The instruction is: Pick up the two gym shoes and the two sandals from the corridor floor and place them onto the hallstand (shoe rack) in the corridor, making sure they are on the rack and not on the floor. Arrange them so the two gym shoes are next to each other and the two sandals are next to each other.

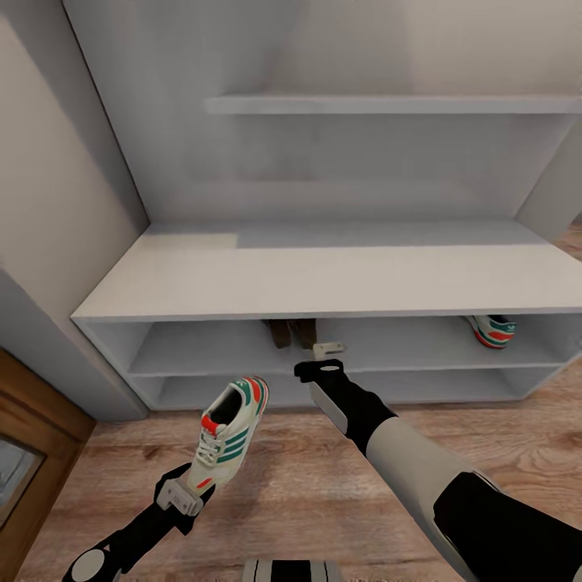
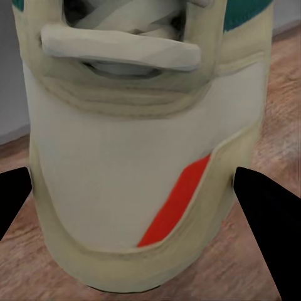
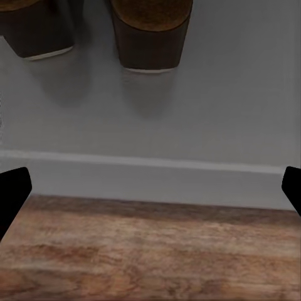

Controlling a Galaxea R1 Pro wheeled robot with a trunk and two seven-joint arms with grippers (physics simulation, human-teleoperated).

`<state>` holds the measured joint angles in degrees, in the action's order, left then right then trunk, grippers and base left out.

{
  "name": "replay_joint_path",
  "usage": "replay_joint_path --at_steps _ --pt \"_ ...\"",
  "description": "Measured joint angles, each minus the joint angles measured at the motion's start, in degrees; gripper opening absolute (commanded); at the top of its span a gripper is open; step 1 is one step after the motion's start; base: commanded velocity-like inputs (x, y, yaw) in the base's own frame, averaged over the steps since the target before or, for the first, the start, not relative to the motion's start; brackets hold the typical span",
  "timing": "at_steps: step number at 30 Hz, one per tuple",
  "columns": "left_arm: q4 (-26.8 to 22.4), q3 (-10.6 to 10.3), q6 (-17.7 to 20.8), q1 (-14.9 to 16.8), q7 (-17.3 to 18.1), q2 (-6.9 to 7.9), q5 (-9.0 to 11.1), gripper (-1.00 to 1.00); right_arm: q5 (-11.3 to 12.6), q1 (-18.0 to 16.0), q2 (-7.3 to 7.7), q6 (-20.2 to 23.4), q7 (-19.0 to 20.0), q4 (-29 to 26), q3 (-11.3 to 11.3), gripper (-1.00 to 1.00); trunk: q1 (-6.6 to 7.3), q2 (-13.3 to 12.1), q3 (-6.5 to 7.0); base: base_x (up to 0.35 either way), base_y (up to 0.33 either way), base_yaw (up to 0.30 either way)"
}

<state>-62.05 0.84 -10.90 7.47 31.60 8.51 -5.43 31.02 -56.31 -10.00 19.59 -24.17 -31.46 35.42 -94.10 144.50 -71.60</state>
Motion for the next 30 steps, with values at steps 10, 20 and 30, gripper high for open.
replay_joint_path --at_steps 10,20,30 --pt "0.0 0.0 0.0 0.0 0.0 -0.33 0.0 -1.00 0.0 0.1 0.00 -0.2 0.0 0.1 0.0 1.00 0.00 0.0 0.00 -0.159 0.000 0.000" --pt "0.0 -0.1 0.0 0.0 0.0 -0.83 0.0 -1.00 -0.1 0.1 0.00 -0.7 0.0 0.1 0.0 1.00 0.00 0.0 0.00 -0.041 0.000 0.000" --pt "0.0 -0.1 0.0 0.0 0.0 -1.10 -0.1 -1.00 -0.1 0.1 0.00 -1.7 0.0 0.4 0.0 1.00 0.00 0.0 0.00 -0.008 0.000 0.000"
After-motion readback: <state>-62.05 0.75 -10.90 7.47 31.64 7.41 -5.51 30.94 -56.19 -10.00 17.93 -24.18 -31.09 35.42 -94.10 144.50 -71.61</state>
